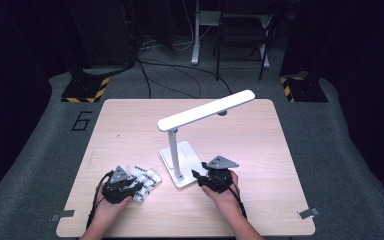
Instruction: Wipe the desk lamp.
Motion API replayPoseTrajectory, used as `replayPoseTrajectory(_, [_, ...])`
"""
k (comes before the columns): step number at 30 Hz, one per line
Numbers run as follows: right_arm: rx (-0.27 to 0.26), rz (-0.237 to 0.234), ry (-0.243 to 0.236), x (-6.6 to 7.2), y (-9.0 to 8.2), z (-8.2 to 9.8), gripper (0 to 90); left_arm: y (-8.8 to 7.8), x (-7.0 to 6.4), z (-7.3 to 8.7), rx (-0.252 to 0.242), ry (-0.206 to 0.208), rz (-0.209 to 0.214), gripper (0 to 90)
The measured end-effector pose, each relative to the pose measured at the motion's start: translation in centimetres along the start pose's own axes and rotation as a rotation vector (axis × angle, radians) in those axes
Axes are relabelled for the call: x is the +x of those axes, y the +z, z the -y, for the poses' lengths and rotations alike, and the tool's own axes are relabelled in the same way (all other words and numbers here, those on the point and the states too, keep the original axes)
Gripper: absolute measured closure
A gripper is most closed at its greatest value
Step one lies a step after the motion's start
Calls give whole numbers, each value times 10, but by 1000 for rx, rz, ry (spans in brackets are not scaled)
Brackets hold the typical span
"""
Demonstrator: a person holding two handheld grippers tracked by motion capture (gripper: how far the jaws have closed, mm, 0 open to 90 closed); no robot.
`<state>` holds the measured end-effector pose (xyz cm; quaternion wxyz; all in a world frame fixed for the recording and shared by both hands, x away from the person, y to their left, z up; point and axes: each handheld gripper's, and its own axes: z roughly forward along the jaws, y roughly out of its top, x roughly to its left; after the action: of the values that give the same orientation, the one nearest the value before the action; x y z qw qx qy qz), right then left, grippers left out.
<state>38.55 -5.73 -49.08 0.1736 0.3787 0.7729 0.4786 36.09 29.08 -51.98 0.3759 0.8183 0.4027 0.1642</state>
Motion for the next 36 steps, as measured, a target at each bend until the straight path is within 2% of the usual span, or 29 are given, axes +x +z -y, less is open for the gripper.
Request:
replayPoseTrajectory(2, [12,-25,-38,6,6,-1,503,0,0,1,-9,-2,0,696])
replayPoseTrajectory(4, [21,-29,-46,10,10,0,506,-1,0,1,1,5,2,696])
replayPoseTrajectory(7, [28,-68,-38,19,15,1,499,-2,1,1,10,2,15,695])
replayPoseTrajectory(9, [32,-89,-54,28,18,3,498,-1,1,1,2,-9,16,695])
replayPoseTrajectory(10, [36,-92,-84,32,22,3,498,-2,0,1,4,-18,15,694])
replayPoseTrajectory(13, [55,-78,-126,42,31,5,528,-2,0,1,2,-21,14,693])
replayPoseTrajectory(15, [59,-50,-122,46,37,7,554,-2,0,1,2,-20,17,693])
replayPoseTrajectory(17, [66,-45,-108,48,42,8,580,-2,0,1,-1,-20,19,693])
replayPoseTrajectory(18, [67,-32,-123,48,44,8,600,-2,0,1,-2,-21,20,693])
replayPoseTrajectory(19, [68,-25,-114,49,46,8,611,-1,1,1,-4,-24,22,693])
replayPoseTrajectory(23, [72,2,-111,47,52,9,676,-2,2,1,3,-12,27,693])
replayPoseTrajectory(28, [75,9,-87,49,49,9,690,-2,2,1,3,-14,27,693])
replayPoseTrajectory(29, [78,11,-100,50,48,10,694,-2,2,1,5,-12,27,693])
replayPoseTrajectory(30, [81,16,-95,52,46,10,697,-2,1,2,-5,-25,25,693])
replayPoseTrajectory(36, [71,23,-99,60,38,16,707,-1,0,2,-8,-30,17,693])
